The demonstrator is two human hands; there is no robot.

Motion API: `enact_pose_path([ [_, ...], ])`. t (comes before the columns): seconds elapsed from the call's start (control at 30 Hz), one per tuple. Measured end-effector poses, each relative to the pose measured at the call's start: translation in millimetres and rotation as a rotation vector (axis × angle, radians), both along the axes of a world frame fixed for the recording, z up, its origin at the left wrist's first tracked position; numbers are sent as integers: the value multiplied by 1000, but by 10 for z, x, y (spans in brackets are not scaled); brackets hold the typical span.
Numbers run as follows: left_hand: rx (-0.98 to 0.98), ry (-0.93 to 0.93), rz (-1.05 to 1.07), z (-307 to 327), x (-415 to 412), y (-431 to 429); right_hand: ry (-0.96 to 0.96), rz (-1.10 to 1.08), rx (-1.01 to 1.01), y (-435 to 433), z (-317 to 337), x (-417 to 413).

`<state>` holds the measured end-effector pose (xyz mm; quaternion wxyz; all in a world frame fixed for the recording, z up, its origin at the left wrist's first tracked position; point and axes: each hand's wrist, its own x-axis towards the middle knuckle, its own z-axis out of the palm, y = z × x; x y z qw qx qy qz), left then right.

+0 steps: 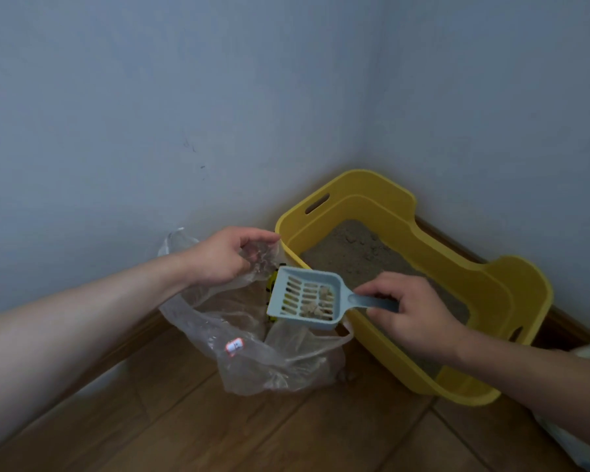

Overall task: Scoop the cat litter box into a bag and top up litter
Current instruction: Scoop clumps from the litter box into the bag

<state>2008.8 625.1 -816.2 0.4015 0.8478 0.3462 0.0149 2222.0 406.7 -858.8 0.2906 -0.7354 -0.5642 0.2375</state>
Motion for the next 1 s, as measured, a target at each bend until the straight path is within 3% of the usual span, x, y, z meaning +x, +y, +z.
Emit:
enact_pose_path([
  [0.37,-40,-45,-28,79,-216,-42,-9,200,-111,442,51,-491],
  [1.0,-87,-64,-38,-15,-318,80,-10,249,-141,547,-36,-566],
])
